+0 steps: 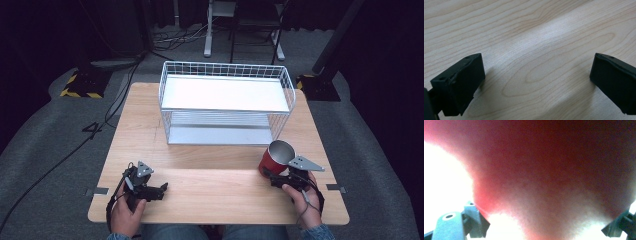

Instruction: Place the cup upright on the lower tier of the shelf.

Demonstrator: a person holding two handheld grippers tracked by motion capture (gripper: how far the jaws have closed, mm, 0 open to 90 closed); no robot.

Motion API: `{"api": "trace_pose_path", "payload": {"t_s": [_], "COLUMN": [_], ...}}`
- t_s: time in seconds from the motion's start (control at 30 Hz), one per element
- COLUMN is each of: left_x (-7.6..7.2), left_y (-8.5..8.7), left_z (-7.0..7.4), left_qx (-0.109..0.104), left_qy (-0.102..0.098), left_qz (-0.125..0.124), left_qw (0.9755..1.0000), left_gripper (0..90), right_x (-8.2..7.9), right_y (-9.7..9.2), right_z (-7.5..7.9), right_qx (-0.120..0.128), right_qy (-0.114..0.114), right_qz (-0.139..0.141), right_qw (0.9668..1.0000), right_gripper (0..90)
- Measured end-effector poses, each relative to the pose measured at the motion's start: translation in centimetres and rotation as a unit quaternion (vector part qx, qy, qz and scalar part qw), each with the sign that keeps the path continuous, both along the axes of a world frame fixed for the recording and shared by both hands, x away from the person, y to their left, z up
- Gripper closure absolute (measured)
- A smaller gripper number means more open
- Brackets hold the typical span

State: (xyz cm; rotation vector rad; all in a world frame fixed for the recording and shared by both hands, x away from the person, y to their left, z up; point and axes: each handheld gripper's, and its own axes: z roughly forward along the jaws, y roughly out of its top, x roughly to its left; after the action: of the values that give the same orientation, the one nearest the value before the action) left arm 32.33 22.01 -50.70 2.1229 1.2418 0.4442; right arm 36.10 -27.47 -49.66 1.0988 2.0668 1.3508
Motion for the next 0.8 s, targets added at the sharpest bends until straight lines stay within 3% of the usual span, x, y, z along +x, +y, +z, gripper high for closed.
{"api": "trace_pose_path", "payload": {"t_s": [0.4, 0.8], "left_x": [0.0, 0.0], "left_y": [0.0, 0.0], "left_z": [0.0, 0.0], "left_qx": [0.000, 0.000], "left_qy": [0.000, 0.000], "left_qz": [0.000, 0.000], "left_qw": [1.0000, 1.0000], "left_gripper": [0.1, 0.1], "right_x": [0.8, 2.3], "right_y": [1.5, 4.2], "right_z": [2.4, 4.2], "right_qx": [-0.002, -0.007], "right_qy": [-0.026, -0.030], "right_qz": [0.019, 0.050], "right_qw": [0.9995, 0.9983], "right_gripper": [16.3, 16.3]}}
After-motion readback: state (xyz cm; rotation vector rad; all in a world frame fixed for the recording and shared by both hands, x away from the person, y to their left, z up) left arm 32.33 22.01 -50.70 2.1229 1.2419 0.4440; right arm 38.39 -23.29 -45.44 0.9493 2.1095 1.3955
